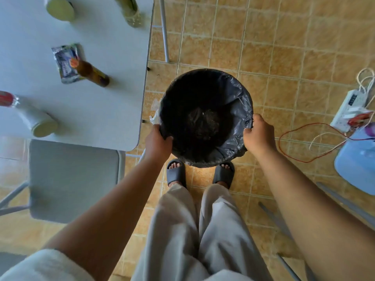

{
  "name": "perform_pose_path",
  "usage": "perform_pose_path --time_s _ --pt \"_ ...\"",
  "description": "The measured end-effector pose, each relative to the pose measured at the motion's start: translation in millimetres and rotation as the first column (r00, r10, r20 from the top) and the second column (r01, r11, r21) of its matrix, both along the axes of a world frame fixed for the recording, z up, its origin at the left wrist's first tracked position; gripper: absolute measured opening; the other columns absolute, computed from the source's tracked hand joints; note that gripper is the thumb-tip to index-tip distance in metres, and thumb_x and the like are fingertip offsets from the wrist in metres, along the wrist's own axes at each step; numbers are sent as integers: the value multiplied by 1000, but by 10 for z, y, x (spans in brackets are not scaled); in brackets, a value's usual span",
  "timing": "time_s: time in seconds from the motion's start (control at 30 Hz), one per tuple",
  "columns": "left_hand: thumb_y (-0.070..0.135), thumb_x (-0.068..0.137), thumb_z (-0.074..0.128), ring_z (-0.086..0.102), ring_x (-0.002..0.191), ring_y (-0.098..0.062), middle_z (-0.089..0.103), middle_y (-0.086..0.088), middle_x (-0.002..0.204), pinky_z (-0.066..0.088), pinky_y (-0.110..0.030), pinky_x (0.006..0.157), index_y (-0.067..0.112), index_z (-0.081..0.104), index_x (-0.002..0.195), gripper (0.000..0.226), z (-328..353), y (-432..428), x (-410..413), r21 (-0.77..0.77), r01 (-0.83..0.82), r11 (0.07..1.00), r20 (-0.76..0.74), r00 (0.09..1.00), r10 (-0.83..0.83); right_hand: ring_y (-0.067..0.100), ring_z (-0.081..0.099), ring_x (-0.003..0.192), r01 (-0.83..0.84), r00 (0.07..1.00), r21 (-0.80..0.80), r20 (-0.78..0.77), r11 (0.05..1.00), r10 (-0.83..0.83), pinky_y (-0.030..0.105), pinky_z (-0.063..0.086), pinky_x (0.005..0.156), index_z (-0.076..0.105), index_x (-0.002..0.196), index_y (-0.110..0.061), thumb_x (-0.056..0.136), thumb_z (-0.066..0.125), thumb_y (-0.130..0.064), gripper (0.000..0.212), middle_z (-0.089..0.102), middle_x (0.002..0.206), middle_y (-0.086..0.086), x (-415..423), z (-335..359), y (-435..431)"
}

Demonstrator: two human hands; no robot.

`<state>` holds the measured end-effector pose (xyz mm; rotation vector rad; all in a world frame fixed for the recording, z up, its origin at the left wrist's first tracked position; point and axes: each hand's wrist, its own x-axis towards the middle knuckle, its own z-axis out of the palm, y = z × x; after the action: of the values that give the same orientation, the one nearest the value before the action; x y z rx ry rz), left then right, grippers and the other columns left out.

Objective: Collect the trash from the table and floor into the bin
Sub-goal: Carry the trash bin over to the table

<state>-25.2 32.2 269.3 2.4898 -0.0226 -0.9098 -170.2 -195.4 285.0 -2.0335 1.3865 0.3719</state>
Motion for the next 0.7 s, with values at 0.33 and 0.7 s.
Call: perform_pose_path --time_s 0.33,0.7 --pt "7 87 56 53 84 -27 56 -6 96 43 -34 65 8 50 118 32 1614 568 -13 -104 -62 993 93 993 72 30 56 78 -142 984 -84 92 986 150 34 49 70 51 138 -11 95 51 -11 43 66 117 21 159 1741 280" --pt "4 81 58 60 93 -32 60 -6 103 58 -43 78 16 43 134 56 1952 1175 277 -192 -318 929 79 938 337 29 61 71 -418 891 -70 162 906 423 33 44 55 57 116 -10 93 52 -12 24 67 99 14 910 2227 653"
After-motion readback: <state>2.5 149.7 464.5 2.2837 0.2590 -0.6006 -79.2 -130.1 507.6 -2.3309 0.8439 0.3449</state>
